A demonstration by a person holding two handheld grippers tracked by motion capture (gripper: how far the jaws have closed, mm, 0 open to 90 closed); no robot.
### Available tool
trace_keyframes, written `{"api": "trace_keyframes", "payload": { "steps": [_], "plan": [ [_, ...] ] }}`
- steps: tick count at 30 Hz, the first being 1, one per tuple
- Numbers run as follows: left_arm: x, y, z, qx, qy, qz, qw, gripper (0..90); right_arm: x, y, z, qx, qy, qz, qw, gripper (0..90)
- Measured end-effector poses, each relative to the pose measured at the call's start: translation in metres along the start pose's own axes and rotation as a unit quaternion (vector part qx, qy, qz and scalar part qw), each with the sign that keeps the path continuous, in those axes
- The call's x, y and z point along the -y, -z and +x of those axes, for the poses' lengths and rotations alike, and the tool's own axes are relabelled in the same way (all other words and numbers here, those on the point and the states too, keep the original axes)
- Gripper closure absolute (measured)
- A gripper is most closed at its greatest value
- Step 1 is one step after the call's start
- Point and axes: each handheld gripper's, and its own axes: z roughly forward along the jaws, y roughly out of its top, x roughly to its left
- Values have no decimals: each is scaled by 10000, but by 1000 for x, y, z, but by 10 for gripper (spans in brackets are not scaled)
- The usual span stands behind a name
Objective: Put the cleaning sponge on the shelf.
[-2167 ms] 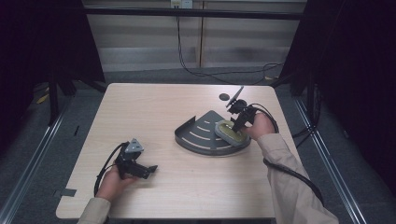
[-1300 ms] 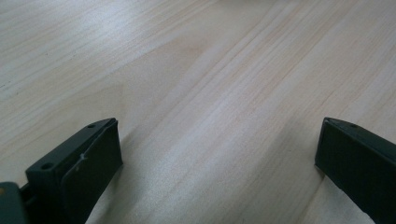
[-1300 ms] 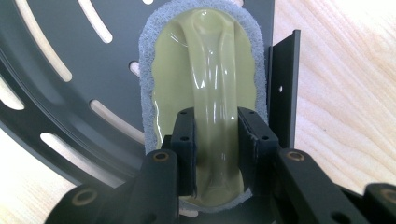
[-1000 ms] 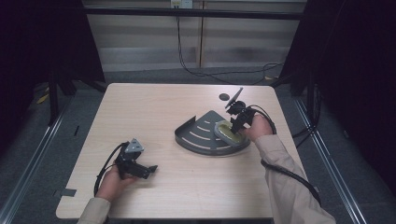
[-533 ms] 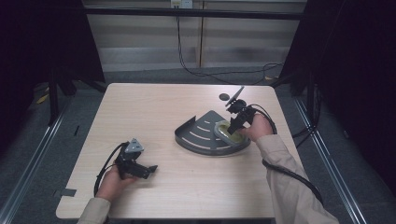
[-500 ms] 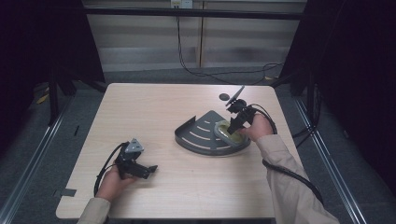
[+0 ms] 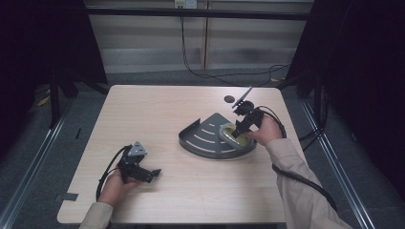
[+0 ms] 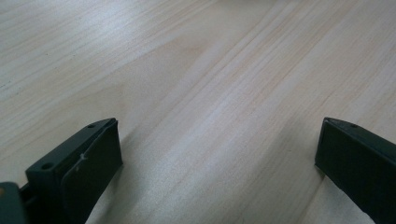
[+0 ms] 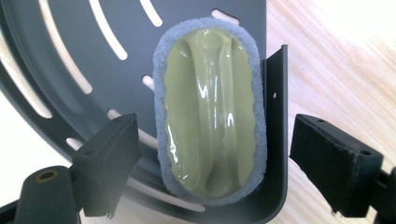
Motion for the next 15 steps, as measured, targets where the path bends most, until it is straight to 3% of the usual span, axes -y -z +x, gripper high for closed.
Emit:
{"api": "trace_keyframes", "payload": {
  "steps": [15],
  "plan": [
    [0, 0, 0, 7, -5, 0, 10000, 0, 5, 14, 7, -182, 154, -138, 9996, 156]
  ]
}}
